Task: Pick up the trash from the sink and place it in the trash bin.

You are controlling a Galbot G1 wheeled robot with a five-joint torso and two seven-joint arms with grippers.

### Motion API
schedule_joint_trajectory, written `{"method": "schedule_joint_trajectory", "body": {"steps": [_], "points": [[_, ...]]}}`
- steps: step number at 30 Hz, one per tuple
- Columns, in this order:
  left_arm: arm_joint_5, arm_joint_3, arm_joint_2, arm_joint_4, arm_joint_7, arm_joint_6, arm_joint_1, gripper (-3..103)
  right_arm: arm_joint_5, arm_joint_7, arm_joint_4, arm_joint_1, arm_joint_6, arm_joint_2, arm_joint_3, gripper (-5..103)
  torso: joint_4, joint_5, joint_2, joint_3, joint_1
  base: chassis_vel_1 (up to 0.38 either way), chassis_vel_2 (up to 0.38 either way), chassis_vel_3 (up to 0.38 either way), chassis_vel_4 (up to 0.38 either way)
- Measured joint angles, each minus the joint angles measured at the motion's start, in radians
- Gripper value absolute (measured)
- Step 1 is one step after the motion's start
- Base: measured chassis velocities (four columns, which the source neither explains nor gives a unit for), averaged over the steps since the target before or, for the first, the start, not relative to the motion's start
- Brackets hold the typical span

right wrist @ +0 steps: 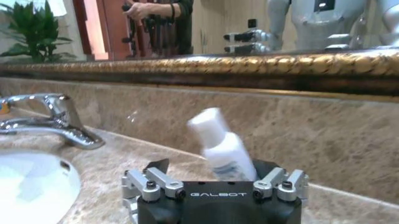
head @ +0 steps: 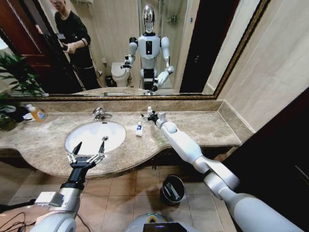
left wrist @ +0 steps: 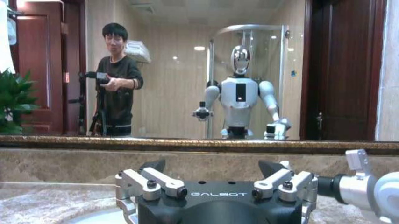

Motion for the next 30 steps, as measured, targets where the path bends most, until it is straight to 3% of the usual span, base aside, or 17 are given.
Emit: {"method": "schedule_joint_trajectory", "body": {"steps": [6,8,10,11,12,14,15,18,22,28,30], "points": [[0.0,0.0,0.0,0.0,0.0,0.0,0.0,100,-0.008,0.007,-0.012,-0.007,0.001,0.015,-0.01,76,0.0,0.0,0.0,0.0,0.0,0.0,0.0,0.0,0.0],[0.0,0.0,0.0,0.0,0.0,0.0,0.0,100,-0.016,0.0,-0.053,0.009,0.015,0.03,-0.009,65,0.0001,0.0001,0.0,0.0,0.0,0.0,0.0,0.0,0.0],[0.0,0.0,0.0,0.0,0.0,0.0,0.0,100,-0.019,-0.002,-0.062,0.012,0.019,0.034,-0.007,65,0.0001,0.0001,0.0,0.0,0.0,0.0,0.0,0.0,0.0],[0.0,0.0,0.0,0.0,0.0,0.0,0.0,100,-0.025,-0.008,-0.089,0.02,0.034,0.044,-0.002,54,0.0003,0.0001,0.0,0.0,0.0,0.0,0.0,0.0,0.0],[0.0,0.0,0.0,0.0,0.0,0.0,0.0,100,-0.025,-0.009,-0.094,0.022,0.036,0.046,0.0,51,0.0001,0.0001,0.0,0.0,0.0,0.0,0.0,0.0,0.0],[0.0,0.0,0.0,0.0,0.0,0.0,0.0,100,-0.023,-0.008,-0.094,0.023,0.037,0.046,0.0,51,0.0001,-0.0001,0.0,0.0,0.0,0.0,0.0,0.0,0.0],[0.0,0.0,0.0,0.0,0.0,0.0,0.0,100,-0.021,-0.008,-0.095,0.025,0.038,0.046,-0.002,44,0.0,-0.0002,0.0,0.0,0.0,0.0,0.0,0.0,0.0],[0.0,0.0,0.0,0.0,0.0,0.0,0.0,100,-0.019,-0.009,-0.094,0.027,0.037,0.042,-0.006,40,0.0,-0.0002,0.0,0.0,0.0,0.0,0.0,0.0,0.0],[0.0,0.0,0.0,0.0,0.0,0.0,0.0,100,-0.008,-0.009,-0.056,0.034,0.037,0.013,-0.018,27,0.0001,0.0001,0.0,0.0,0.0,0.0,0.0,0.0,0.0],[0.0,0.0,0.0,0.0,0.0,0.0,0.0,100,0.008,0.0,0.019,0.035,0.03,-0.039,-0.036,22,0.0,0.0002,0.0,0.0,0.0,0.0,0.0,0.0,0.0],[0.0,0.0,0.0,0.0,0.0,0.0,0.0,100,0.031,0.018,0.106,0.024,0.014,-0.091,-0.038,22,0.0002,0.0001,0.0,0.0,0.0,0.0,0.0,0.0,0.0]]}}
